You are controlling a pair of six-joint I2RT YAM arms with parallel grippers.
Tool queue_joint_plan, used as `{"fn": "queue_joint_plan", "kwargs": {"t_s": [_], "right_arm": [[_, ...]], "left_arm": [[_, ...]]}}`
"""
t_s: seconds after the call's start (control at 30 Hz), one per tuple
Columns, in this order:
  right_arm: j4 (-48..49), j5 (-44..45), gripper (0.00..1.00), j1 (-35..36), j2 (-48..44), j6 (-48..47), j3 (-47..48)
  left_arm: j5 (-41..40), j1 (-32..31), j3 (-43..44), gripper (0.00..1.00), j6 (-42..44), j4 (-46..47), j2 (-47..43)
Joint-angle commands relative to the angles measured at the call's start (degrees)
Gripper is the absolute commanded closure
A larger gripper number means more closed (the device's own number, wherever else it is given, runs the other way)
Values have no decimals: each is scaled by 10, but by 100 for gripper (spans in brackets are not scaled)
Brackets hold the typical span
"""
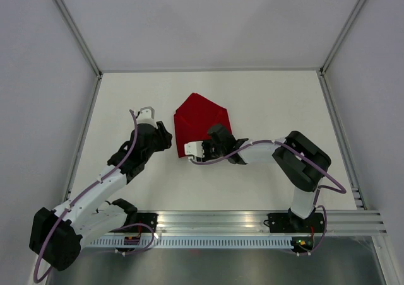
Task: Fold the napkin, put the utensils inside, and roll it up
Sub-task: Roll the napkin at the center of the board.
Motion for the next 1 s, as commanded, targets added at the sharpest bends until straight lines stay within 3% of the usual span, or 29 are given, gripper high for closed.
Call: {"fn": "queue_joint_plan", "kwargs": {"t_s": [0.0,0.6,0.97], "right_arm": [[-34,4,55,3,38,24,-3],[-53,17,60,19,61,39,30],[-78,16,78,19,72,57,52]], "left_arm": [[10,-3,5,49,30,15,7],[17,-3,-26,49,35,39,1],[37,-3,-73,48,29,107,-23]]}}
